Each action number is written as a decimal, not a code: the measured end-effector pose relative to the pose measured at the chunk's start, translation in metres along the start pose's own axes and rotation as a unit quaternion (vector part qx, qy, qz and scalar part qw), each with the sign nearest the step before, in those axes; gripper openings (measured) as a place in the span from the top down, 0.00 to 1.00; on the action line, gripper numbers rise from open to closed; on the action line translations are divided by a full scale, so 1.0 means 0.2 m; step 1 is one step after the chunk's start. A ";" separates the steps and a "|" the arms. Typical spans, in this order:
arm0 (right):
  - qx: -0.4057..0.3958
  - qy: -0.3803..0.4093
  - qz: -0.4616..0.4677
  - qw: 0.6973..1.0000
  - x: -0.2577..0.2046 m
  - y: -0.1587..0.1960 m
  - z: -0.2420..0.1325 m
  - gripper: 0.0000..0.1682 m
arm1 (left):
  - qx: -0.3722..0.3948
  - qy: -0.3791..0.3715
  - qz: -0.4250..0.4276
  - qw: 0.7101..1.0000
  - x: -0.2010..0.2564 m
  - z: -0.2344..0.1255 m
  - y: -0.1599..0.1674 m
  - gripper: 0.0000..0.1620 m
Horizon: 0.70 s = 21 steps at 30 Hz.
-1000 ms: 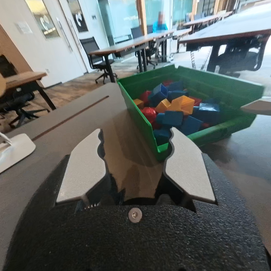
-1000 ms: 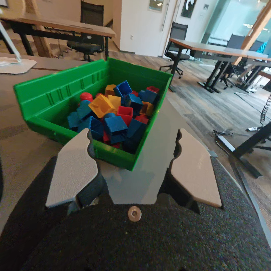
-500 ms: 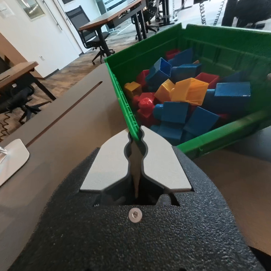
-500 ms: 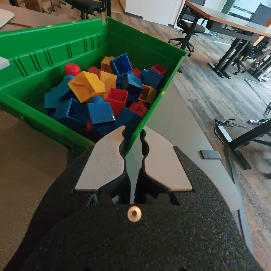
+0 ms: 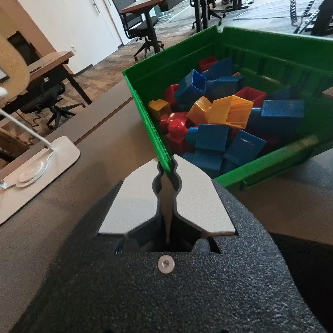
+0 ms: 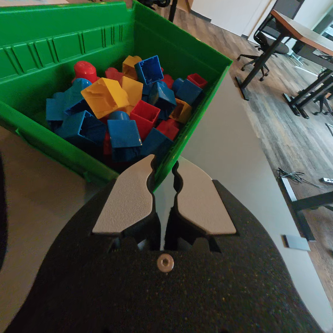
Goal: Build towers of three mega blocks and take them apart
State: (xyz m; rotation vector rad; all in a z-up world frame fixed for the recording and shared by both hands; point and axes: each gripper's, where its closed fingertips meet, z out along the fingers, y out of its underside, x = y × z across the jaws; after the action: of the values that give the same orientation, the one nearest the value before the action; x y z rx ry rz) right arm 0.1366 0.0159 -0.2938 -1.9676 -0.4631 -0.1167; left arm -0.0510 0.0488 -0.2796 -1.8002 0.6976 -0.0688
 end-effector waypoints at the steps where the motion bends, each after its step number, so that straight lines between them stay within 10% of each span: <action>1: 0.001 -0.005 -0.003 1.000 -0.02 -0.02 0.01 0.91 | -0.001 -0.003 -0.003 1.000 -0.03 -0.01 0.01 0.96; 21: 0.013 -0.102 -0.065 0.993 -0.49 -0.23 0.14 0.91 | -0.022 -0.086 -0.041 0.995 -0.38 -0.36 0.27 0.95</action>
State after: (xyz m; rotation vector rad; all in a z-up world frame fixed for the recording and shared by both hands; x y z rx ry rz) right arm 0.0263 0.0323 -0.2947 -1.9319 -0.7228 0.0100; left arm -0.1636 0.0142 -0.2810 -1.8507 0.5060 0.0469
